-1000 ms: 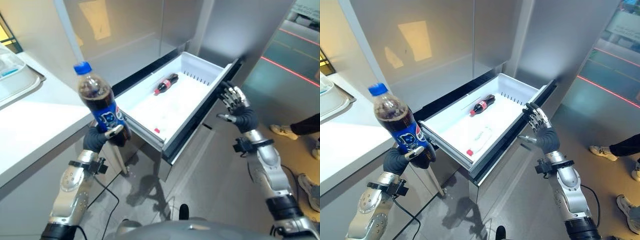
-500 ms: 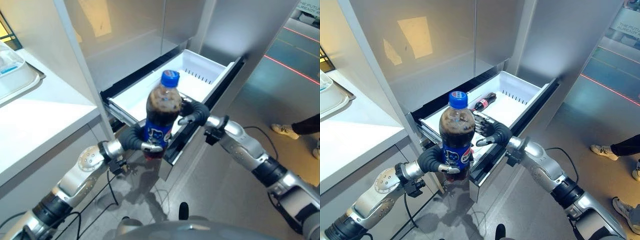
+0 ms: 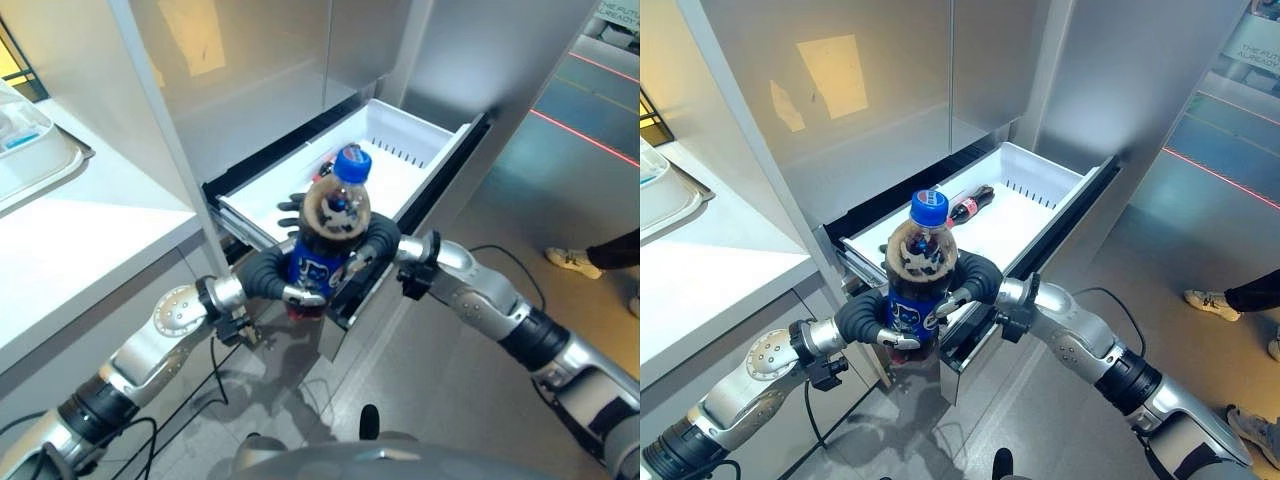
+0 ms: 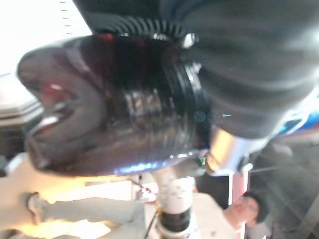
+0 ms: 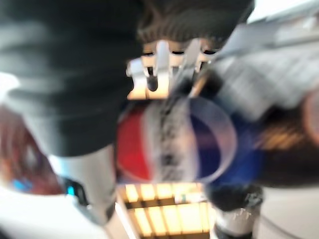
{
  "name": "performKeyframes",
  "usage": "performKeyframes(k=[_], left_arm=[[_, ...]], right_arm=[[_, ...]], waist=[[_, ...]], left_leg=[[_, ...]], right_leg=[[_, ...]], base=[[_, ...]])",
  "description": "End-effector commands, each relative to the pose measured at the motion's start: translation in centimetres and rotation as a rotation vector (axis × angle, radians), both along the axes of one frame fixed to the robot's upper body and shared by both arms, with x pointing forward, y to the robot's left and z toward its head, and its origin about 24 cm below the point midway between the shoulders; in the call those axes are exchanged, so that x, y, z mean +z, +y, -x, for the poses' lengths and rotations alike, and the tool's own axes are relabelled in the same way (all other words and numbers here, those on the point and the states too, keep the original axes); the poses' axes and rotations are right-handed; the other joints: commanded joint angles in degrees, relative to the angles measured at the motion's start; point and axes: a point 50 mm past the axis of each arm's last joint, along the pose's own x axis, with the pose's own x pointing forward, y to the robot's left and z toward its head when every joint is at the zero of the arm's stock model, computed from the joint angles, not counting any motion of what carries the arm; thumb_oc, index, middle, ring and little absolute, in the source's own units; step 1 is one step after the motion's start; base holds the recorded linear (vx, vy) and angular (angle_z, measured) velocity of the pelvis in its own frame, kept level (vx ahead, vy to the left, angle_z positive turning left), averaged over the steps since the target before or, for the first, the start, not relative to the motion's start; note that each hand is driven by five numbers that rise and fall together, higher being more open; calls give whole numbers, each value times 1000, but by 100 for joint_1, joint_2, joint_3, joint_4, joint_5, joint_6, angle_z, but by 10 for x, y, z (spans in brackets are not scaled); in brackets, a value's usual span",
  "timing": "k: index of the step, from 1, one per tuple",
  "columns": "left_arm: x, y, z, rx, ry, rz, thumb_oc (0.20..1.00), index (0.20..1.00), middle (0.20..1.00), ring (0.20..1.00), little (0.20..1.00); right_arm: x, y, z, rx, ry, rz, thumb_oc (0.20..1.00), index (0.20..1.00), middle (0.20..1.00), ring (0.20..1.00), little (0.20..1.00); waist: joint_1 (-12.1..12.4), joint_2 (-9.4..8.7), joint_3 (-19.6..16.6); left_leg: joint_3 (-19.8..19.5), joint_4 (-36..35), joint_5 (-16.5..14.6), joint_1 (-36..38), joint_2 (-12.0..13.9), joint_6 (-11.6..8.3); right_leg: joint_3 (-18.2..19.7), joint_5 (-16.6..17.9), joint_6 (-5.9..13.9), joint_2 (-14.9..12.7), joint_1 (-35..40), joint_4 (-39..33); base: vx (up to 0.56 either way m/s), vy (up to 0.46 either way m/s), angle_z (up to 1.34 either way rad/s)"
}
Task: Take the drinks into the refrigerator
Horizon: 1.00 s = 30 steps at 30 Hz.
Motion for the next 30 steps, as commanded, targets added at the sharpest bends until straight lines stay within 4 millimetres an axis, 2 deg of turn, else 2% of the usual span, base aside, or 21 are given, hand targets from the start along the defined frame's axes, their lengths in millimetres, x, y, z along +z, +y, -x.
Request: performKeyframes(k=[1,7,17,18,19,30], left_arm=[[37,-21,-4,-68,-192,146,200,200,200,200,200],[34,-22,-4,-57,-185,154,200,200,200,200,200],[30,-22,-6,-29,-183,153,200,200,200,200,200],[29,-22,-6,-26,-181,156,200,200,200,200,200],[29,-22,-7,-22,-185,153,200,200,200,200,200],[28,-21,-6,-5,-182,167,200,200,200,200,200]], right_arm=[[41,22,18,197,-133,-94,1000,1000,1000,1000,1000],[59,24,29,258,-191,-153,1000,1000,1000,1000,1000],[65,31,38,313,-157,-224,1000,1000,1000,1000,1000],[61,33,37,310,-130,-233,429,429,429,429,429],[61,33,36,299,-126,-239,200,200,200,200,200],[50,34,38,298,-63,-256,200,200,200,200,200]], waist=[[34,229,-65],[42,231,-70],[57,243,-69],[61,244,-63],[58,244,-62],[67,223,-49]], left_leg=[[-529,10,-284,-154,-424,576],[-535,10,-288,-158,-420,581],[-539,10,-289,-164,-405,583],[-544,10,-289,-164,-402,581],[-543,10,-292,-162,-399,580],[-558,10,-292,-174,-386,572]], right_leg=[[-398,-812,26,149,329,707],[-410,-817,25,142,326,706],[-404,-827,10,156,311,707],[-405,-832,7,161,314,707],[-409,-831,6,161,314,706],[-421,-830,5,164,318,690]], base=[[0,0,0],[0,0,0],[0,0,0],[0,0,0],[0,0,0],[0,0,0]])
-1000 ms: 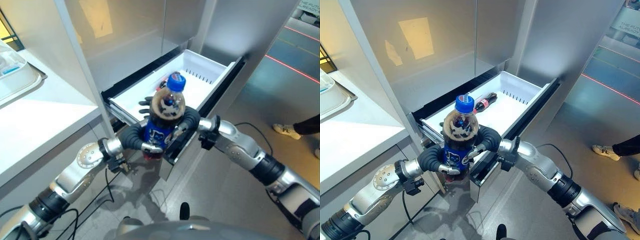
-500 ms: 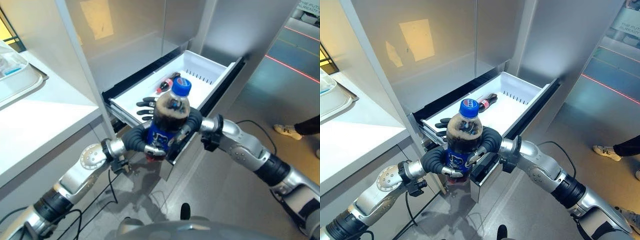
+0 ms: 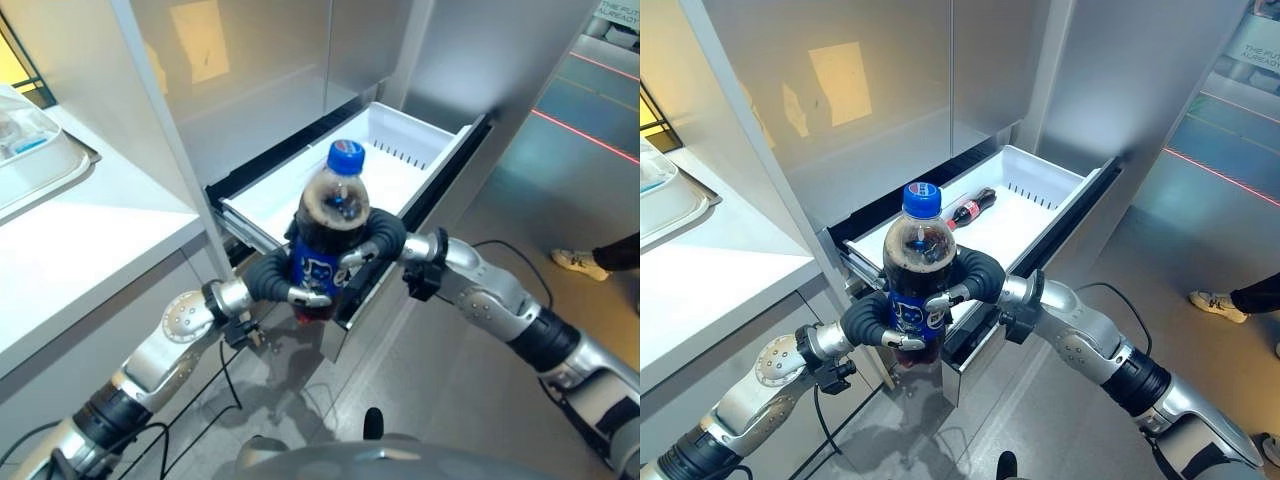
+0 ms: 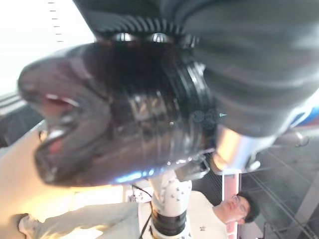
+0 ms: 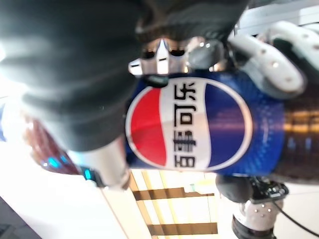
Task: Take the drinks into the refrigerator
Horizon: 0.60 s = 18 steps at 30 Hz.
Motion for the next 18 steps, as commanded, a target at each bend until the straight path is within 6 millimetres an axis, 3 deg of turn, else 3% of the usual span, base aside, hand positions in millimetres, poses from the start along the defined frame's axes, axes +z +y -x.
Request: performKeyframes(k=[1,2,3,4,18], left_arm=[[30,-13,-9,-13,-168,94,235,235,235,235,235],[30,-13,-8,-13,-168,93,235,235,235,235,235],[28,-12,-8,-4,-158,99,573,573,573,573,573],[28,-12,-8,-4,-157,99,1000,1000,1000,1000,1000],[20,-6,-4,16,-109,95,1000,1000,1000,1000,1000]], right_arm=[[42,37,36,277,-69,-242,200,200,200,200,200],[42,37,36,277,-68,-242,200,200,200,200,200],[39,37,35,260,-49,-259,200,200,200,200,200],[39,37,35,260,-49,-259,200,200,200,200,200],[32,29,26,155,8,-329,200,200,200,200,200]], waist=[[70,135,-4],[71,134,-6],[67,136,-1],[68,134,-3],[42,154,-33]], left_leg=[[-560,9,-294,-179,-387,571],[-559,9,-294,-178,-388,571],[-555,9,-297,-179,-390,574],[-554,9,-298,-179,-390,574],[-542,9,-299,-168,-391,575]], right_leg=[[-421,-829,10,164,325,685],[-420,-829,10,164,325,684],[-416,-826,10,165,330,679],[-415,-826,10,165,331,678],[-384,-831,1,179,341,662]], base=[[0,0,0],[0,0,0],[0,0,0],[0,0,0],[0,0,0]])
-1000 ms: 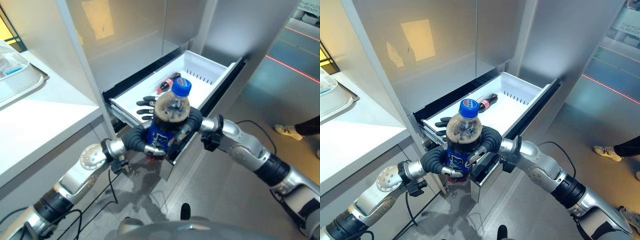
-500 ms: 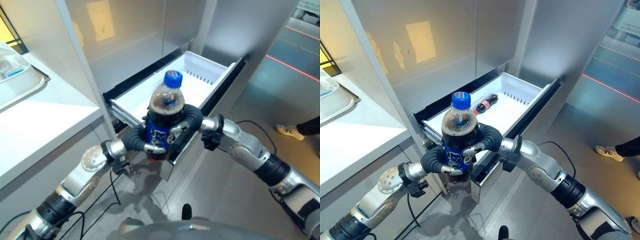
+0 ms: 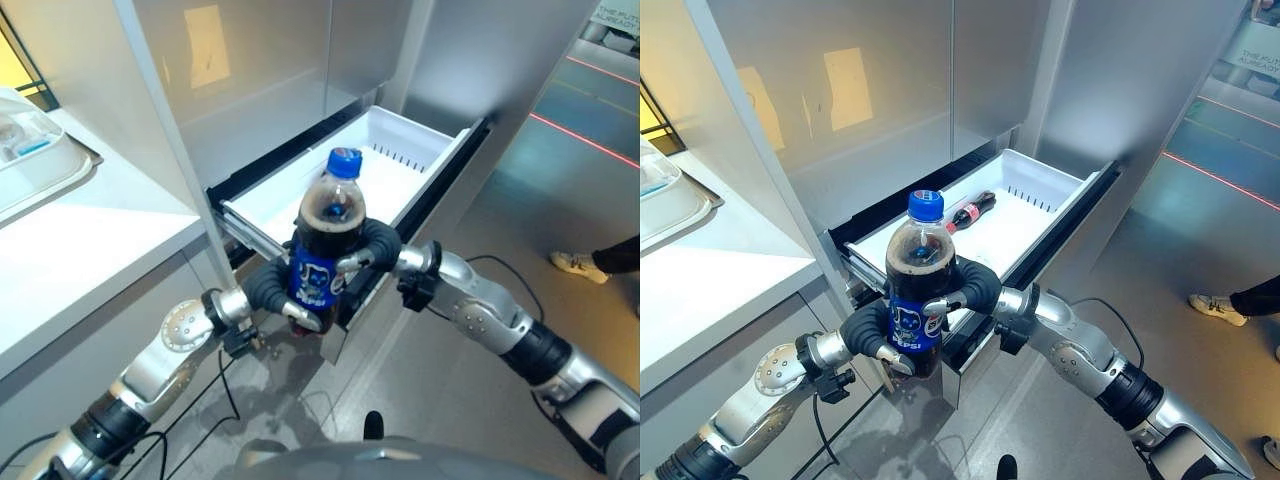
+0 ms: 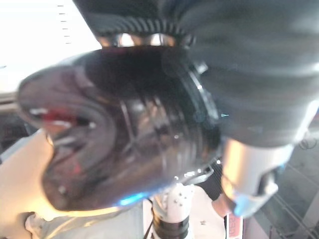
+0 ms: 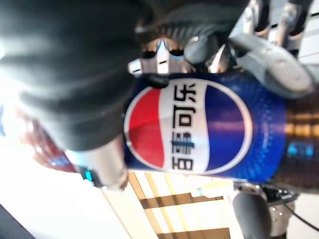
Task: Take the drinks into the refrigerator
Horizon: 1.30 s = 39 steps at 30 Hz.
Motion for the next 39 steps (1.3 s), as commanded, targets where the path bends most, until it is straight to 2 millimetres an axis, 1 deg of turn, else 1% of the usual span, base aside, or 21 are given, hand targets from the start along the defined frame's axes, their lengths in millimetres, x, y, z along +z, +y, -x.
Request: performKeyframes(k=[1,3,5,6,7,11,13,14,16,19,20,22,23,24,27,28,29,30,32,35,39], left_arm=[[29,-8,-11,5,-138,112,1000,1000,1000,1000,1000],[25,-12,-12,6,-115,123,1000,1000,1000,1000,1000],[22,-11,-11,9,-88,132,1000,1000,1000,1000,1000],[22,-11,-11,8,-88,132,1000,1000,1000,1000,1000],[19,-9,-9,13,-61,141,1000,1000,1000,1000,1000],[14,-6,-7,21,-22,147,1000,1000,1000,1000,1000],[8,-4,-4,21,21,153,1000,1000,1000,1000,1000],[8,-4,-4,21,21,153,1000,1000,1000,1000,1000],[8,-2,-2,9,41,154,1000,1000,1000,1000,1000],[8,-2,0,-7,57,162,1000,1000,1000,1000,1000],[7,-4,1,-28,75,158,1000,1000,1000,1000,1000],[8,-4,1,-41,76,157,1000,1000,1000,1000,1000],[8,-5,2,-66,94,151,1000,1000,1000,1000,1000],[8,-5,2,-66,93,152,1000,1000,1000,1000,1000],[8,-9,2,-112,125,136,1000,1000,1000,1000,1000],[9,-9,1,-111,122,138,1000,1000,1000,1000,1000],[13,-15,0,-146,112,131,1000,1000,1000,1000,1000],[14,-15,-1,-146,109,132,1000,1000,1000,1000,1000],[16,-24,-4,-180,108,138,1000,1000,1000,1000,1000],[18,-28,-6,-194,100,134,1000,1000,1000,1000,1000],[19,-31,-5,-210,112,142,1000,1000,1000,1000,1000]], right_arm=[[51,21,17,137,-108,-293,200,200,200,200,200],[52,16,12,86,-115,-310,200,200,200,200,200],[55,-1,-1,-43,-138,-339,200,200,200,200,200],[55,-1,-1,-44,-138,-339,200,200,200,200,200],[55,-14,-11,-140,-139,-358,200,200,200,200,200],[56,-35,-24,-276,-151,-371,200,200,200,200,200],[60,-55,-37,-406,-178,-364,200,200,200,200,200],[60,-55,-37,-407,-178,-364,200,200,200,200,200],[63,-74,-49,-525,-205,-328,200,200,200,200,200],[71,-84,-56,-586,-251,-280,200,200,200,200,200],[72,-98,-68,-683,-255,-234,200,200,200,200,200],[79,-103,-74,-713,-286,-199,200,200,200,200,200],[89,-116,-85,-796,-313,-147,200,200,200,200,200],[90,-116,-85,-795,-316,-148,200,200,200,200,200],[126,-126,-104,-924,-438,-28,200,200,200,200,200],[127,-126,-104,-923,-442,-27,200,200,200,200,200],[145,-131,-112,-1000,-484,-6,200,200,200,200,200],[147,-131,-112,-1000,-487,-7,200,200,200,200,200],[165,-126,-122,-1051,-527,31,200,200,200,200,200],[176,-123,-127,-1091,-547,48,200,200,200,200,200],[187,-108,-131,-1086,-586,81,200,200,200,200,200]], waist=[[43,170,57],[27,165,51],[10,166,30],[13,164,29],[14,165,15],[26,157,0],[41,143,-17],[43,142,-16],[73,129,-14],[82,119,-7],[95,104,-5],[106,100,11],[130,82,31],[129,87,40],[167,78,113],[163,90,125],[193,93,184],[193,98,193],[224,91,273],[243,93,362],[274,83,548]], left_leg=[[-546,10,-297,-175,-388,575],[-541,10,-302,-170,-386,576],[-533,10,-310,-169,-385,578],[-533,10,-311,-168,-385,578],[-538,10,-315,-167,-386,580],[-540,10,-317,-164,-388,579],[-550,10,-320,-165,-393,583],[-550,10,-321,-165,-393,583],[-563,10,-323,-171,-399,587],[-572,10,-323,-175,-397,586],[-575,10,-324,-179,-400,588],[-572,10,-318,-183,-394,584],[-581,10,-309,-200,-390,585],[-578,10,-309,-201,-390,585],[-560,10,-280,-273,-388,598],[-555,10,-280,-278,-387,598],[-557,10,-242,-348,-380,604],[-555,10,-240,-355,-380,604],[-576,10,-191,-456,-378,622],[-571,13,-151,-554,-370,625],[-582,48,-59,-781,-343,625]], right_leg=[[-387,-833,1,180,338,660],[-381,-834,0,181,339,656],[-381,-828,8,173,352,638],[-382,-828,8,173,353,637],[-385,-821,9,168,357,627],[-390,-822,12,170,370,624],[-406,-824,14,176,381,624],[-406,-825,15,176,381,625],[-413,-826,13,181,381,636],[-407,-836,12,188,369,656],[-411,-840,12,193,355,685],[-408,-838,13,196,335,706],[-397,-837,12,207,292,741],[-394,-838,12,207,287,746],[-359,-836,16,232,150,809],[-354,-837,15,233,140,817],[-351,-830,16,251,51,842],[-348,-831,15,251,40,849],[-327,-826,4,280,-78,892],[-322,-821,0,292,-185,924],[-318,-818,-18,326,-456,1037]], base=[[0,0,0],[0,0,0],[0,0,0],[0,0,0],[0,0,0],[0,0,0],[0,0,0],[0,0,0],[0,0,0],[0,0,0],[0,0,0],[0,0,0],[0,0,0],[0,0,0],[0,0,0],[-65,5,-2],[-51,1,-4],[-60,3,-1],[-43,2,-4],[-56,-1,-5],[-70,-3,-3]])
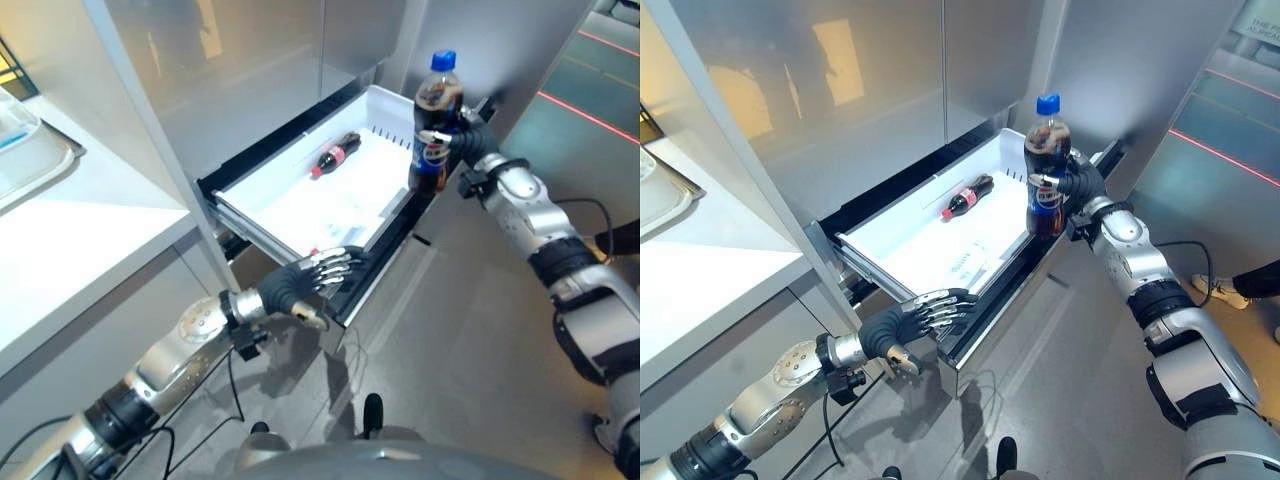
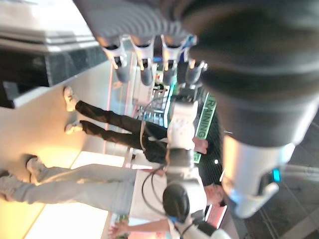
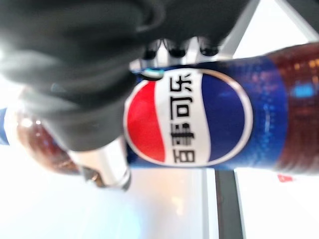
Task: Take the drinks into the refrigerator
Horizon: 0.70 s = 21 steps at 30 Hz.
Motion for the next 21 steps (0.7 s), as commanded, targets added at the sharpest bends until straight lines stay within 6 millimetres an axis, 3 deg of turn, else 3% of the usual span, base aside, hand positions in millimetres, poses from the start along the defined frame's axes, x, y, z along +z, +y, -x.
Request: performKeyframes(k=[1,3,10,21], left_arm=[[28,-13,1,-76,-76,93,1000,1000,1000,1000,1000],[31,-13,4,-84,-88,87,1000,1000,1000,1000,1000],[34,-13,7,-93,-95,90,1000,1000,1000,1000,1000],[41,-19,12,-114,-136,91,1000,1000,1000,1000,1000]], right_arm=[[124,32,8,77,-422,27,200,200,200,200,200],[129,44,6,89,-434,72,200,200,200,200,200],[127,51,-1,49,-411,198,200,200,200,200,200],[102,32,-11,-55,-324,426,200,200,200,200,200]], waist=[[257,75,321],[307,87,475],[360,99,702],[504,267,1111]], left_leg=[[-554,57,-50,-340,-333,601],[-568,79,17,-509,-319,615],[-633,101,172,-896,-268,597],[-952,100,345,-1292,-268,565]], right_leg=[[-367,-902,9,308,-68,1076],[-362,-885,-5,333,-291,1202],[-373,-875,-6,358,-753,1416],[-641,-944,-13,273,-1132,1703]], base=[[-73,-6,-5],[-79,-2,-2],[-45,-10,-1],[-22,-7,9]])
